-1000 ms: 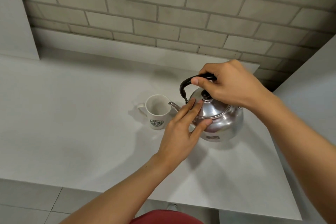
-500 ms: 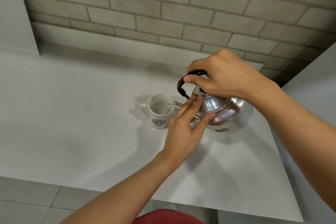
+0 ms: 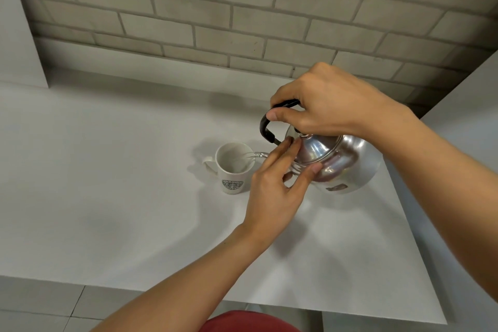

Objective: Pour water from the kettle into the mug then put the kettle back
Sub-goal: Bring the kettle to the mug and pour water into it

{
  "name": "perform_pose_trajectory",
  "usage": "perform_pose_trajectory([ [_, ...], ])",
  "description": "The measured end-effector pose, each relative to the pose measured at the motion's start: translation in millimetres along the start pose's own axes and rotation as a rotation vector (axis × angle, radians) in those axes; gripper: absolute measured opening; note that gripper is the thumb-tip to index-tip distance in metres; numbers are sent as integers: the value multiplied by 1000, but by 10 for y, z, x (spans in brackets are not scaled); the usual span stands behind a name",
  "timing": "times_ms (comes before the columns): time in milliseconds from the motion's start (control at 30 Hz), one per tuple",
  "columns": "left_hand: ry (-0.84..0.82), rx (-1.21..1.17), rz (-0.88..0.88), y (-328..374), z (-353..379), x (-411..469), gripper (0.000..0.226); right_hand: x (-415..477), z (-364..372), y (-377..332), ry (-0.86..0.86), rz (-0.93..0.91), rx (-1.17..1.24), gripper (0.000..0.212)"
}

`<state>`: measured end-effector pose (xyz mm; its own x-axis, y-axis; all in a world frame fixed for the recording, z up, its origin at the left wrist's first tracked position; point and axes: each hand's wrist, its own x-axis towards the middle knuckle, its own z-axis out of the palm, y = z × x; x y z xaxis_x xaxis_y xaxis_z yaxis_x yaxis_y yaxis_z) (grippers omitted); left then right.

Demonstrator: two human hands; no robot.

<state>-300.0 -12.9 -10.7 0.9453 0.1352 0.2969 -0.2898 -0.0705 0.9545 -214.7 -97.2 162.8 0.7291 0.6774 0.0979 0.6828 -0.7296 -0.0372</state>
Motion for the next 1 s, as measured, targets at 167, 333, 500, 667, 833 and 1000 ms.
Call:
perform_pose_trajectory([
  [167, 14, -41, 4, 56, 14, -9, 52, 24, -69, -26, -21, -24, -9, 30],
  [333, 14, -73, -1, 61, 15, 2, 51, 33, -95, -46, -21, -57, -34, 32],
  [500, 31, -87, 11, 65, 38, 7, 51, 48, -115, -51, -32, -59, -56, 35],
  [667, 69, -86, 30, 72, 68, 14, 51, 71, -129, -53, -45, -50, -76, 33],
  [833, 75, -123, 17, 85, 104, 7, 50, 93, -153, -55, -70, -61, -81, 33],
  [1000, 92, -100, 26, 109, 117, 2, 51, 112, -161, -53, -85, -57, -94, 33],
])
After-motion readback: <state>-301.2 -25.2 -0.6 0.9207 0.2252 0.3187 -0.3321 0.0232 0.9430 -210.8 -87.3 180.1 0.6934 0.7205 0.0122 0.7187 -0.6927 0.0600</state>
